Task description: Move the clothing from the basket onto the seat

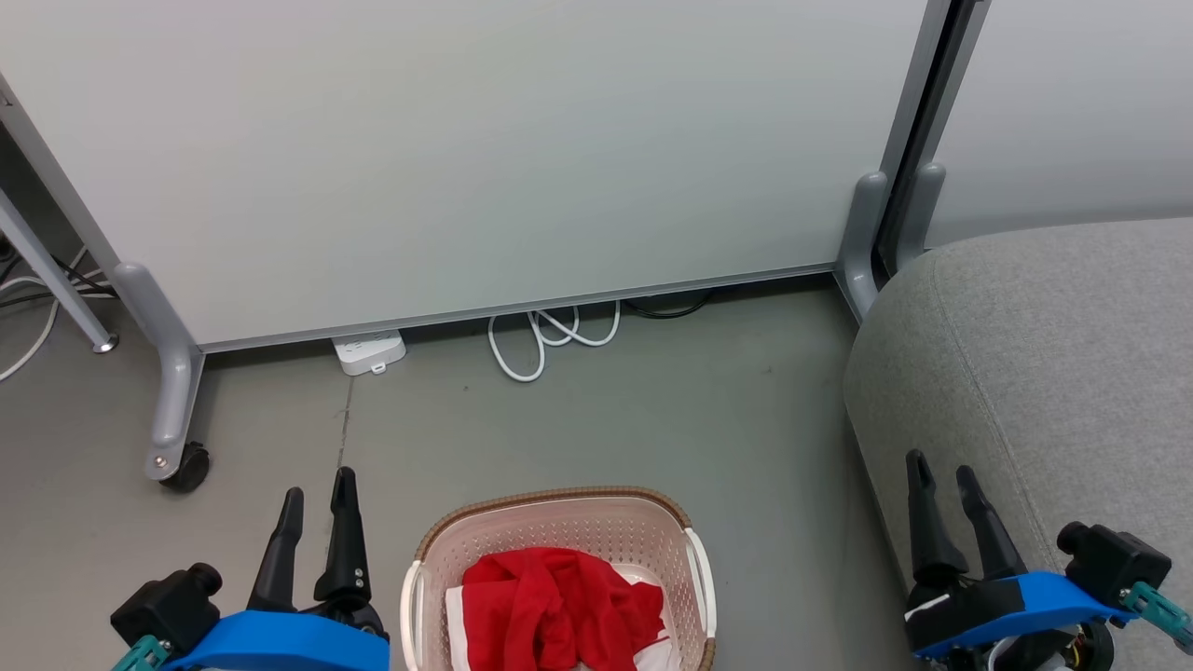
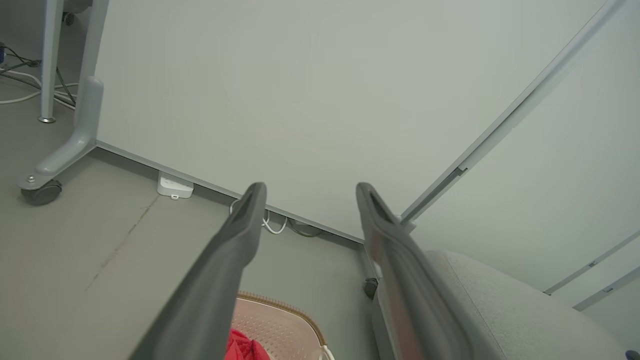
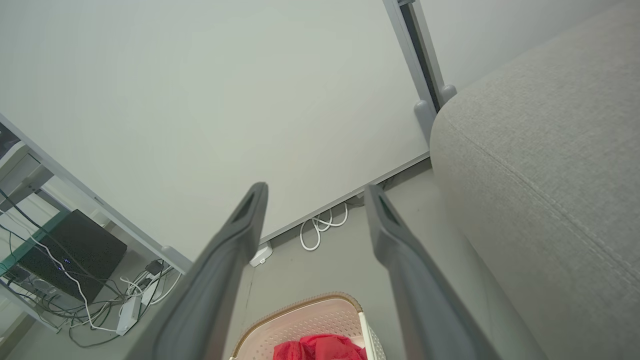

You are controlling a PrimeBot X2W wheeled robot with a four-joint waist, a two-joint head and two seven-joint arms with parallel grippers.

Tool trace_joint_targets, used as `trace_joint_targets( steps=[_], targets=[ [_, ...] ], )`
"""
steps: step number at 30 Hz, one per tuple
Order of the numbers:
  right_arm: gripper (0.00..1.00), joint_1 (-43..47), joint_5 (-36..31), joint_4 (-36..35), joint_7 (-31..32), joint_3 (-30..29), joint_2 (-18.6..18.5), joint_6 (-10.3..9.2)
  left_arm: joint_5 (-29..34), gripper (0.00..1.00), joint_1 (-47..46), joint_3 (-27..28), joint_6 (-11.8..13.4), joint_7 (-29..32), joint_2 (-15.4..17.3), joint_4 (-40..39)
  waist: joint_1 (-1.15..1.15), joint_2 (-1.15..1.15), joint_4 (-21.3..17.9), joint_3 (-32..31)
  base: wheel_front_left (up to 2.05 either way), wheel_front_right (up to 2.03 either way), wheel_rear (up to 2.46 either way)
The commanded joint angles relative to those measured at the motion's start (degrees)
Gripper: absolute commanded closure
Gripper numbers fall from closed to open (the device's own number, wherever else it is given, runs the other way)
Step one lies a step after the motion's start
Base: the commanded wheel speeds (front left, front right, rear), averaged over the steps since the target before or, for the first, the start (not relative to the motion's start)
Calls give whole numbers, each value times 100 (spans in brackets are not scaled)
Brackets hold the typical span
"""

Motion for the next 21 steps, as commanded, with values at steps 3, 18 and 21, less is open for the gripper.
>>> trace_joint_targets(
  steps=[3,18,21],
  targets=[
    [0,-140,-293,-60,-77,15,-32,0,307,0,-142,-39,13,-83,44,-25,0,0,12,-3,0,0,0],
    [0,-123,-1053,-65,-234,53,-38,0,1005,0,-155,-209,88,-282,50,25,0,0,51,-43,0,0,0],
    [0,-115,-1184,-70,-263,65,-38,0,1117,0,-167,-234,90,-321,52,44,0,0,66,-50,0,0,0]
  ],
)
